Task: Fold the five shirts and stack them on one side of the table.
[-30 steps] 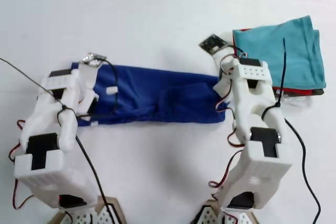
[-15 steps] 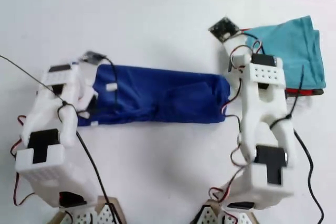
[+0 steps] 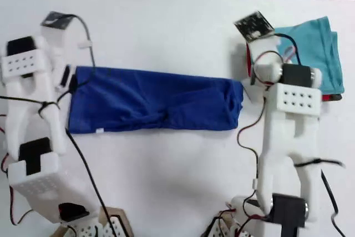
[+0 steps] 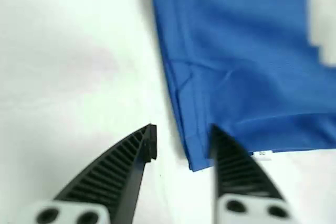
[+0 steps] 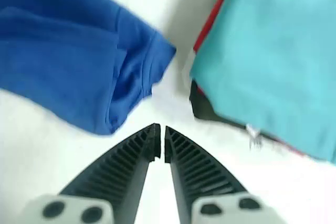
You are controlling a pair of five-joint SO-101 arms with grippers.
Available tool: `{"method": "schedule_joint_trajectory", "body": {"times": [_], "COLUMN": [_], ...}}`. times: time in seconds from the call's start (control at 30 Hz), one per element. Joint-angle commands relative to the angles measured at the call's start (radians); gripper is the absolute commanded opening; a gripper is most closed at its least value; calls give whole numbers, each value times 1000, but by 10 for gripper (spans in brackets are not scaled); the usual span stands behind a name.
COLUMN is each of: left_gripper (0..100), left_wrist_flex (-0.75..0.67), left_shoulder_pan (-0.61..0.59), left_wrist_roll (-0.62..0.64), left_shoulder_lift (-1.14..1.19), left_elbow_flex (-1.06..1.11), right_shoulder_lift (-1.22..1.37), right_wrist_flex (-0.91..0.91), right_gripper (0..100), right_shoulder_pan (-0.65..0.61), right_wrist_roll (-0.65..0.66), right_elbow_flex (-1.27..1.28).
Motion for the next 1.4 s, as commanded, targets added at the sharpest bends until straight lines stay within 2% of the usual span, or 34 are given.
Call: {"method": "schedule_joint_trajectory", "body": {"times": [0.0, 0.17, 0.33, 0.57, 0.77, 0.83, 0.97, 1.0, 1.17, 1.37], "left_gripper": [295, 290, 290, 290, 286, 239, 33, 15, 26, 24], "left_wrist_flex": [-18, -14, -9, 83, 265, 321, 321, 321, 319, 319], "left_shoulder_pan": [-54, -55, -54, -55, -35, -21, -14, -14, -32, -143], "left_wrist_roll": [63, 103, 129, -17, -112, -147, -157, -157, -160, -170], "left_shoulder_lift": [48, 229, 373, 589, 792, 841, 875, 875, 875, 875], "left_elbow_flex": [-45, -87, -222, -420, -687, -773, -812, -812, -814, -862], "right_shoulder_lift": [-102, -200, -254, -266, -266, -266, -266, -266, -266, -260], "right_wrist_flex": [93, 142, 143, 180, 177, 174, 173, 173, 173, 171], "right_gripper": [22, 22, 22, 22, 22, 22, 22, 22, 22, 22], "right_shoulder_pan": [74, 133, 130, 133, 131, 131, 136, 137, 137, 130], "right_wrist_roll": [0, 0, 0, 0, 0, 0, 0, 0, 0, 0], "right_elbow_flex": [-32, -32, -32, -32, -32, -32, -32, -32, -34, -34]}}
